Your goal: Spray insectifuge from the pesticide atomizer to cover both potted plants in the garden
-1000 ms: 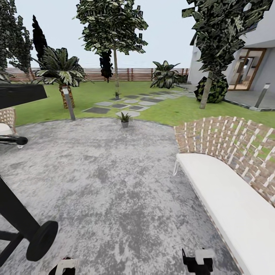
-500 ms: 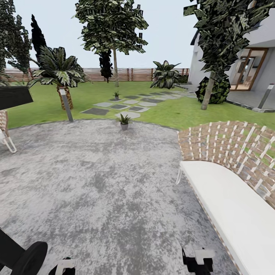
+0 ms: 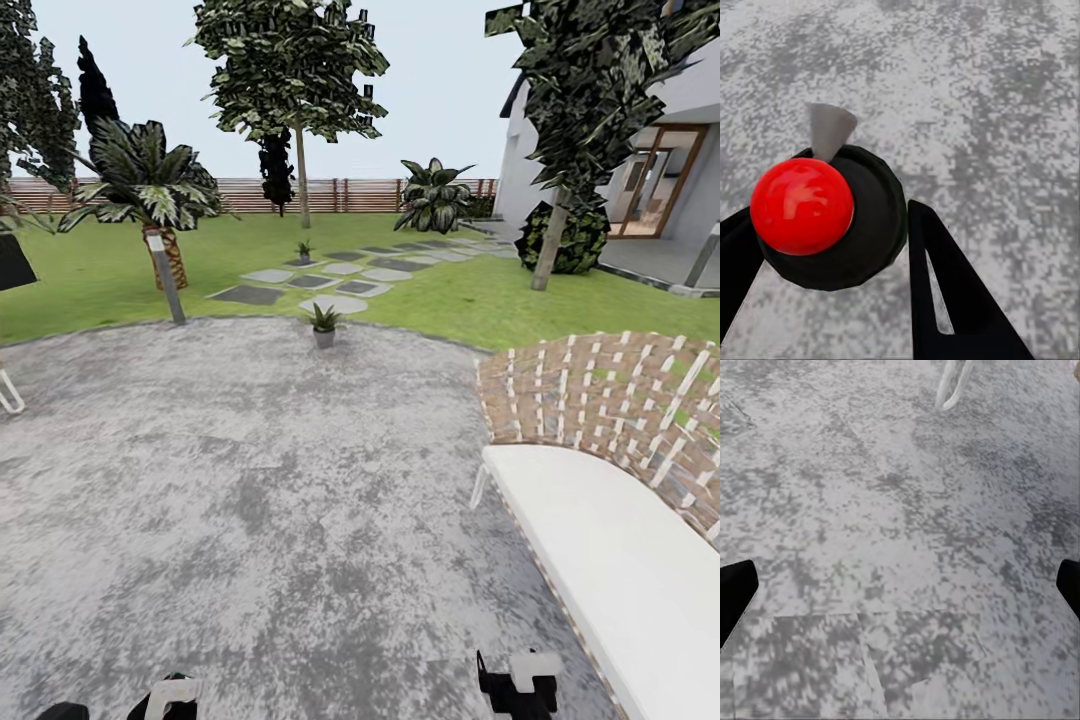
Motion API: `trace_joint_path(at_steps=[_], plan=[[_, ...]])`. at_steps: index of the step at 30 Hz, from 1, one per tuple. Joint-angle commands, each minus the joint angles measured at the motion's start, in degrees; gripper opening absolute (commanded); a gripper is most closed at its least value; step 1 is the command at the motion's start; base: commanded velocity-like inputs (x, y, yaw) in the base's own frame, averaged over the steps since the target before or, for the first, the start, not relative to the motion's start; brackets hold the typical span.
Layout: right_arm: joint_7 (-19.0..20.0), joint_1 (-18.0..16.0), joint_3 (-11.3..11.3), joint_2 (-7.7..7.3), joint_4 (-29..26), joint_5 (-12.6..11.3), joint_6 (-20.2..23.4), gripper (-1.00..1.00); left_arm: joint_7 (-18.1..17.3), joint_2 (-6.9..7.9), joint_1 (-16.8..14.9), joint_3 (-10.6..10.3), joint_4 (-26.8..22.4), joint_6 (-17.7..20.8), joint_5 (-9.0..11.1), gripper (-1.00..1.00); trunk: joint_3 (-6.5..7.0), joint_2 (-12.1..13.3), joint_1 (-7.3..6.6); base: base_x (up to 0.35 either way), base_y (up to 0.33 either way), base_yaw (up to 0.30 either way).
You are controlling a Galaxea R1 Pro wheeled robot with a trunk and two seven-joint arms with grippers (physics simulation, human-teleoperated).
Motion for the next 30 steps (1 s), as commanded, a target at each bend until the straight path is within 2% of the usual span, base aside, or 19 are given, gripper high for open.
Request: trace_joint_path(at_steps=[1, 6, 13, 30], plan=[[-0.3, 0.0, -0.3, 0.02, 0.1, 0.6, -0.1, 1.0, -0.2, -0.02, 0.0, 0.5, 0.0, -0.2, -0.6, -1.0, -0.05, 0.0, 0.02, 0.34, 0.0, 0.0], [-0.3, 0.0, -0.2, 0.03, 0.1, 0.6, -0.1, 1.0, -0.2, -0.02, -0.1, 0.5, 0.0, -0.2, -0.6, -1.0, -0.05, 0.0, 0.02, 0.34, 0.0, 0.021], [-0.3, 0.0, -0.2, 0.05, 0.1, 0.6, -0.1, 1.0, -0.2, -0.02, 0.0, 0.5, 0.0, -0.2, -0.6, -1.0, -0.05, 0.0, 0.02, 0.34, 0.0, 0.165], [-0.3, 0.0, -0.2, 0.02, 0.1, 0.6, -0.1, 1.0, -0.2, -0.02, -0.1, 0.5, 0.0, -0.2, -0.5, -1.0, -0.05, 0.0, 0.02, 0.34, 0.064, 0.006]])
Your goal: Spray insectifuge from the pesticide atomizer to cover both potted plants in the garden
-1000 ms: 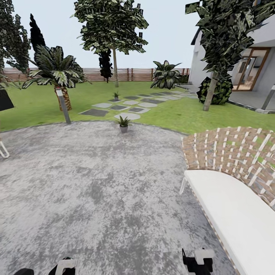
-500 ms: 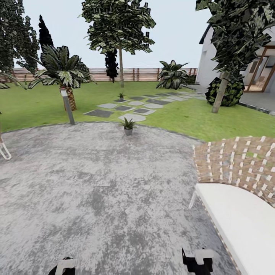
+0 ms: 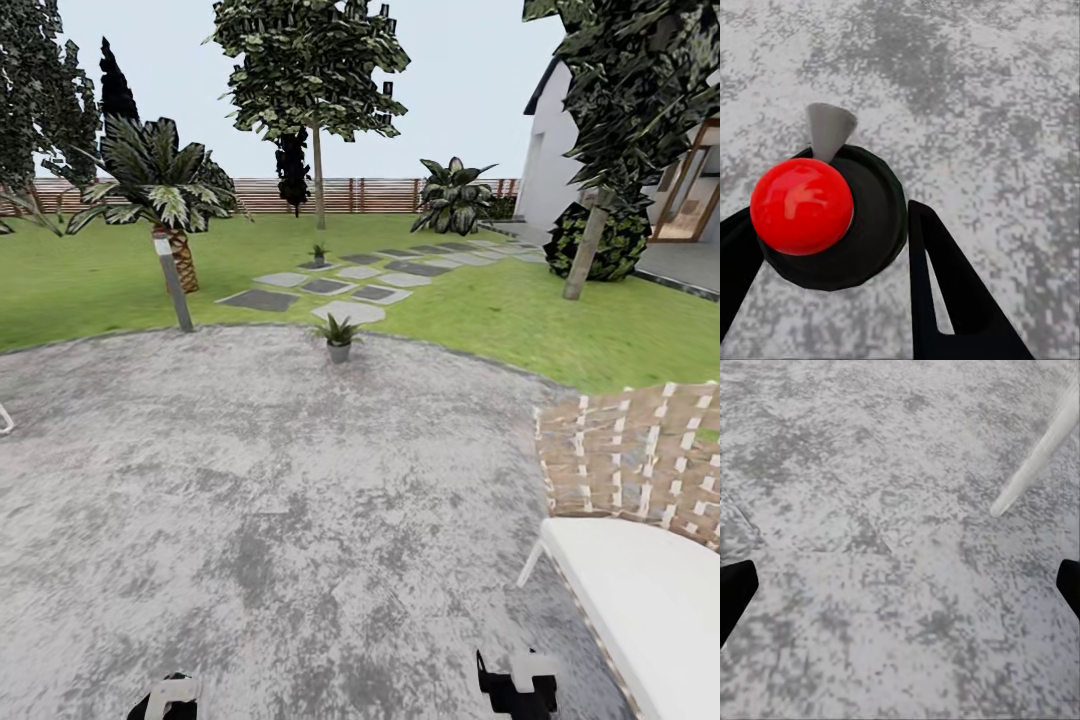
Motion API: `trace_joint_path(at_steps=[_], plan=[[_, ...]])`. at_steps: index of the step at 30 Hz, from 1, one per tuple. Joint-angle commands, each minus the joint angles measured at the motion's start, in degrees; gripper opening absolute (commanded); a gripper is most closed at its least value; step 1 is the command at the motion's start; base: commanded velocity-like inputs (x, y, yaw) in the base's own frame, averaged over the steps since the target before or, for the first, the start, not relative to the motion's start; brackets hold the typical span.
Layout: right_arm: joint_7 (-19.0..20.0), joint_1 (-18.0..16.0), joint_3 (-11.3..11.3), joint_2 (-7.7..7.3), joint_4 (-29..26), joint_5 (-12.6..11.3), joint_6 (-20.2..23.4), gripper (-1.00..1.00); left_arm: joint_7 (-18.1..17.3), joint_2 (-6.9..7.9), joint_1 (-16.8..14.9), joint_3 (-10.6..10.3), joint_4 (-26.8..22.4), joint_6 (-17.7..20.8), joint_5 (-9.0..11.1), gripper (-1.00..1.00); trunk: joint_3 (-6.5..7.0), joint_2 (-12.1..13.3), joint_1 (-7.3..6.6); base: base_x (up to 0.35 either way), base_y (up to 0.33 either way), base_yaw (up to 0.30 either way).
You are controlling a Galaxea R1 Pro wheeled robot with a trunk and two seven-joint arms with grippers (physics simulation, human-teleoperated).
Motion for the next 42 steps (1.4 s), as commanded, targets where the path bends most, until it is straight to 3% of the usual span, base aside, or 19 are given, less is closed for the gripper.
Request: trace_joint_path(at_steps=[1, 25, 42], plan=[[-0.3, 0.0, -0.3, 0.01, 0.1, 0.6, -0.1, 1.0, -0.2, -0.02, 0.0, 0.5, 0.0, -0.2, -0.6, -1.0, -0.05, 0.0, 0.02, 0.339, 0.113, 0.0], [-0.3, 0.0, -0.3, 0.06, 0.1, 0.6, -0.1, 1.0, -0.2, -0.02, 0.0, 0.5, 0.0, -0.2, -0.6, -1.0, -0.05, 0.0, 0.02, 0.339, 0.022, 0.002], [-0.3, 0.0, -0.3, 0.05, 0.1, 0.6, -0.1, 1.0, -0.2, -0.02, 0.0, 0.5, 0.0, -0.2, -0.6, -1.0, -0.05, 0.0, 0.02, 0.339, 0.0, 0.092]])
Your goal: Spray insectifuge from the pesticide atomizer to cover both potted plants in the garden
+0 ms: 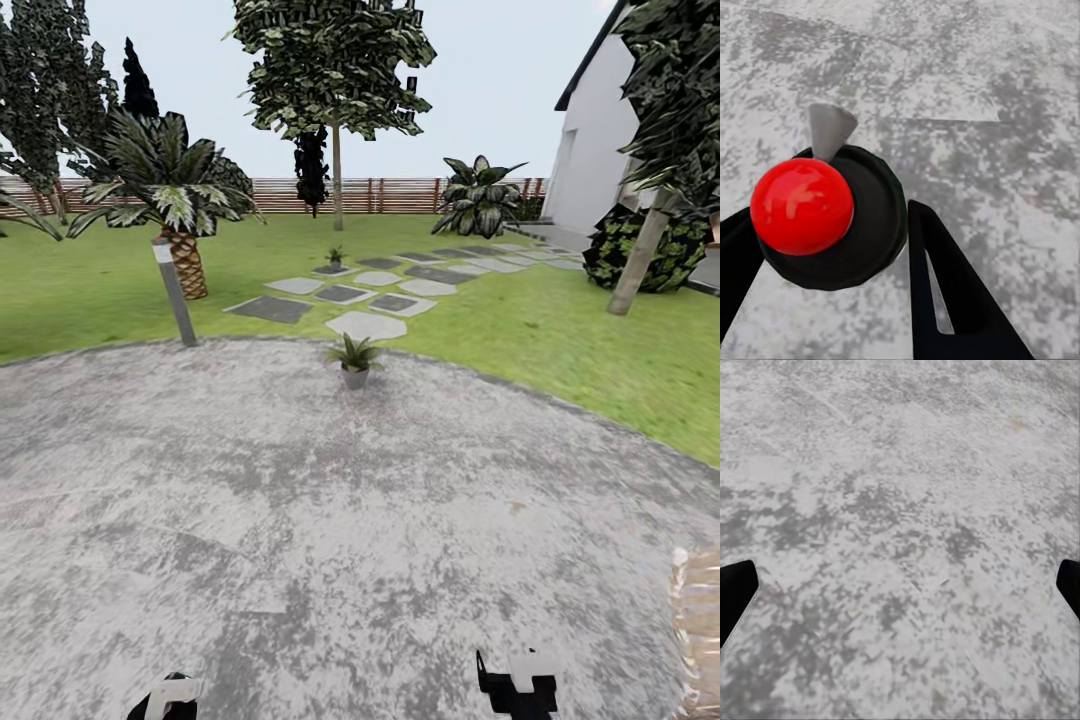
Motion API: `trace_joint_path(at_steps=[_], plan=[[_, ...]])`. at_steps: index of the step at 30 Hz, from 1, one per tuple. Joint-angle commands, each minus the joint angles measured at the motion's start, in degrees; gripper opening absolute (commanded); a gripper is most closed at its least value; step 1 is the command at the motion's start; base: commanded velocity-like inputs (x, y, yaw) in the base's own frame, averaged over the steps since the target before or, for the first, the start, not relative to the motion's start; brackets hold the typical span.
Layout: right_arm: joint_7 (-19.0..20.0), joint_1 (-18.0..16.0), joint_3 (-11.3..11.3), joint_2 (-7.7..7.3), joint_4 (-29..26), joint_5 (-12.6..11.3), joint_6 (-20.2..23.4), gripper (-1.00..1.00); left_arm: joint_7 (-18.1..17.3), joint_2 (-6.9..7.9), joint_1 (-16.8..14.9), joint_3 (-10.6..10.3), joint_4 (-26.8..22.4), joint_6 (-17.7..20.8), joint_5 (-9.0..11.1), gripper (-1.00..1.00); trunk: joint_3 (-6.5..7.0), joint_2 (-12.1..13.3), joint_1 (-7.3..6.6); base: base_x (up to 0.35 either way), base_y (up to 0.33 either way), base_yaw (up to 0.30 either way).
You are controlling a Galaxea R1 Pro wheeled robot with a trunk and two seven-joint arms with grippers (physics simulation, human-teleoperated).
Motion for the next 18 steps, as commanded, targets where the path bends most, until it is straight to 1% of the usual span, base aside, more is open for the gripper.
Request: trace_joint_path(at_steps=[1, 18], plan=[[-0.3, 0.0, -0.3, 0.0, 0.1, 0.6, -0.1, 1.0, -0.2, -0.02, 0.0, 0.5, 0.0, -0.2, -0.6, -1.0, -0.05, 0.0, 0.02, 0.339, 0.0, 0.0], [-0.3, 0.0, -0.3, -0.02, 0.1, 0.7, -0.2, 1.0, -0.2, -0.02, -0.1, 0.5, 0.0, -0.2, -0.6, -1.0, -0.05, 0.0, 0.02, 0.339, 0.0, 0.0]])
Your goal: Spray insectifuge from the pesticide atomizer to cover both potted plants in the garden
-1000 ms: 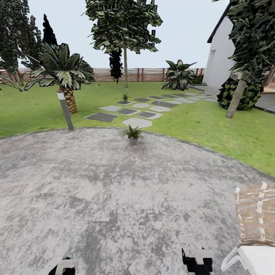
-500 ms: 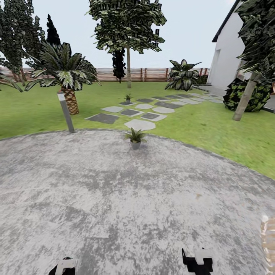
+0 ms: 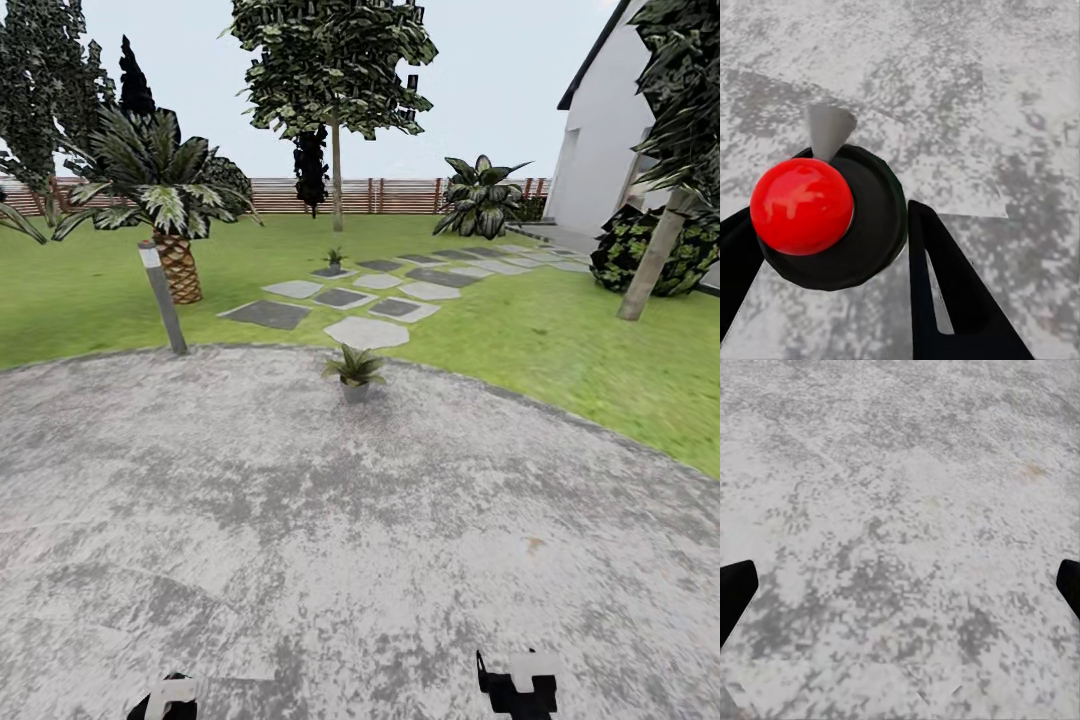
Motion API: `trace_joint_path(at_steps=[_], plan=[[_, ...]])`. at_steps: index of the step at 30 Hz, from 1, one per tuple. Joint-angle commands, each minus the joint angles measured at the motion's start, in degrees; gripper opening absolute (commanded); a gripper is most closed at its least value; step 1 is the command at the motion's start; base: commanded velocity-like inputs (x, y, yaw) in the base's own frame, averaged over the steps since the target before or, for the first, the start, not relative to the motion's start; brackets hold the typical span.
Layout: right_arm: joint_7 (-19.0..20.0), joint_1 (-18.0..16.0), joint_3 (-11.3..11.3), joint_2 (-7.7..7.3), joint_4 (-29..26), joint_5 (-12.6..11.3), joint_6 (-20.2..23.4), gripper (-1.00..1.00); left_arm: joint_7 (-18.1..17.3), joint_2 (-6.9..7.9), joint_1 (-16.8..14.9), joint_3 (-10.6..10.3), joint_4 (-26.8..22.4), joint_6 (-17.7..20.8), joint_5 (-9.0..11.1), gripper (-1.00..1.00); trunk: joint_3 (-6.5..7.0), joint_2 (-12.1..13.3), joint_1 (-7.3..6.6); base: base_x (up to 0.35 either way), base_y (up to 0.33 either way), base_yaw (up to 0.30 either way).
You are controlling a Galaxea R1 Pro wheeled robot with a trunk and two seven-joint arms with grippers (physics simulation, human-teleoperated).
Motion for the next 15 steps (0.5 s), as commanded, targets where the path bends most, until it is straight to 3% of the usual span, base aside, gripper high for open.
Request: trace_joint_path(at_steps=[1, 15], plan=[[-0.3, -0.1, -0.3, 0.02, 0.1, 0.6, -0.1, 1.0, -0.2, -0.02, 0.0, 0.5, 0.0, -0.2, -0.6, -1.0, -0.05, 0.0, 0.02, 0.339, 0.0, 0.0], [-0.2, 0.0, -0.3, 0.02, 0.1, 0.6, -0.1, 1.0, -0.2, -0.02, 0.0, 0.5, 0.0, -0.2, -0.6, -1.0, -0.05, 0.0, 0.02, 0.339, 0.0, 0.0]])
